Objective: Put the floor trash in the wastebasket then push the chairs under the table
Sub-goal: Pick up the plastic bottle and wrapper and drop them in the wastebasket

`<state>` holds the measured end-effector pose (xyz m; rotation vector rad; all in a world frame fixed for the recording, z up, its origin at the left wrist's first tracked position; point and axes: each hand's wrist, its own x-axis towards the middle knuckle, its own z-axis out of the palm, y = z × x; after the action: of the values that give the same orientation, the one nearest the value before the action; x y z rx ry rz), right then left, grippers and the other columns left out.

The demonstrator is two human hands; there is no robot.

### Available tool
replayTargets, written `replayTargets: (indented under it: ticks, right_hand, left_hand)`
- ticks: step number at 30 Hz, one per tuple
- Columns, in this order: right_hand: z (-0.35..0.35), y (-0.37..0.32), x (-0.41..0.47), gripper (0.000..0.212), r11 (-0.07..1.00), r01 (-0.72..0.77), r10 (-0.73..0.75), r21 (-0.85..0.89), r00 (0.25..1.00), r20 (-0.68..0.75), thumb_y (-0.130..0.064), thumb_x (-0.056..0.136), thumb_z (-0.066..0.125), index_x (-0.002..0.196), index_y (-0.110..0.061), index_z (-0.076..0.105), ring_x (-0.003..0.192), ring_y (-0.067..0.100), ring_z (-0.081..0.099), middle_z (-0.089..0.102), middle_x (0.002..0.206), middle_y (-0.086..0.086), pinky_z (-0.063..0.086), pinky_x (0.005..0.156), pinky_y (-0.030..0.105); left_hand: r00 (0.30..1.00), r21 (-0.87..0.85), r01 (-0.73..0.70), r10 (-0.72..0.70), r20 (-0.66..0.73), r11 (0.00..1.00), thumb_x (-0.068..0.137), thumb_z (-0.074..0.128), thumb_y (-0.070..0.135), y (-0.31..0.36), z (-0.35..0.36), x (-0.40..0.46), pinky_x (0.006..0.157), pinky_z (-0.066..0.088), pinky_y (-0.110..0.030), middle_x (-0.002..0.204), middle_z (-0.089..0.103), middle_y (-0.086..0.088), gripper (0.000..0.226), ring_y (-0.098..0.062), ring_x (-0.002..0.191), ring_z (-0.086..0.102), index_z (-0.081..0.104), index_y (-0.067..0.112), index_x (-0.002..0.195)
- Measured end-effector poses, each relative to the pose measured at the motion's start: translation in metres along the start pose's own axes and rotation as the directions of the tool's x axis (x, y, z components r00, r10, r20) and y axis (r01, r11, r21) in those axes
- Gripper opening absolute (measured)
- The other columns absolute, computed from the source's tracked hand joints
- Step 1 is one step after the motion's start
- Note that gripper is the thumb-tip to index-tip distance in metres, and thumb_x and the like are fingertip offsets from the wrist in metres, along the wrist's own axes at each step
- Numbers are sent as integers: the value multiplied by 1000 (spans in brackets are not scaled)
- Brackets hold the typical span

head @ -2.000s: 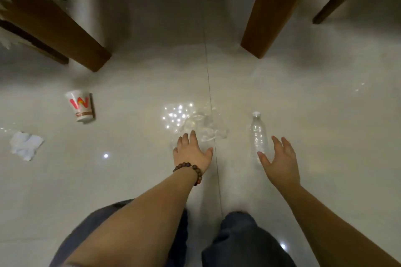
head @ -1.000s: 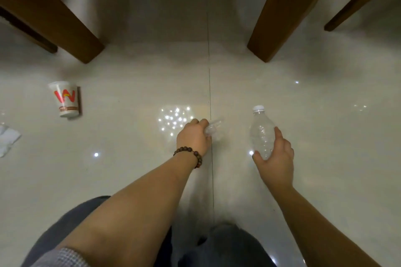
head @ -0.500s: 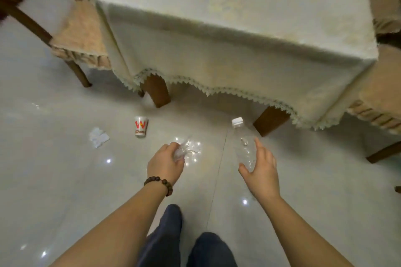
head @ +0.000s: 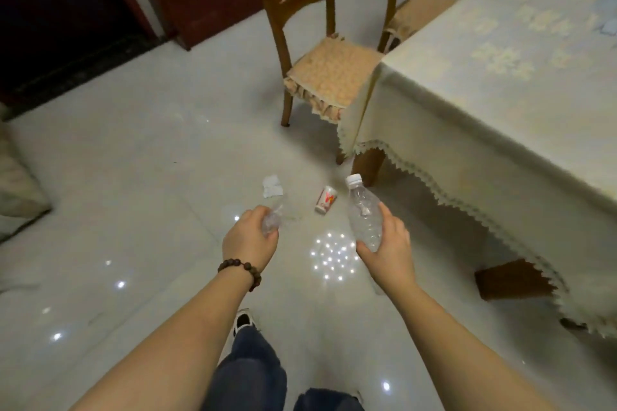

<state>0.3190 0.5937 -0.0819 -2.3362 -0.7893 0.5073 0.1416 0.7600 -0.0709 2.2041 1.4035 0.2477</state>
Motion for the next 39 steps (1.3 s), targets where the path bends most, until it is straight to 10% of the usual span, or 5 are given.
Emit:
replayTargets:
  ticks: [21, 39]
  right_hand:
    - [246, -354, 147, 83, 977, 213, -211, -18, 974, 80, -28, 77, 70, 147, -19, 26, 125, 29, 39, 42, 137, 10, 33, 101, 35]
    - [332, -498, 509, 82, 988, 151, -150, -14, 988, 42, -34, 79, 68, 146, -24, 22, 125, 28, 38, 41, 138, 7, 38, 103, 43]
  left_hand:
    - [955, -123, 191, -213, -204, 974, 87, 53, 22, -274, -231, 238, 66, 44, -30, 103, 60, -4, 20, -28, 86, 58, 59, 21, 106]
    - [987, -46, 123, -127, -95, 991, 89, 49, 19, -272, -260, 657, 65, 46, -33, 101, 59, -6, 18, -28, 82, 57, 58, 20, 104]
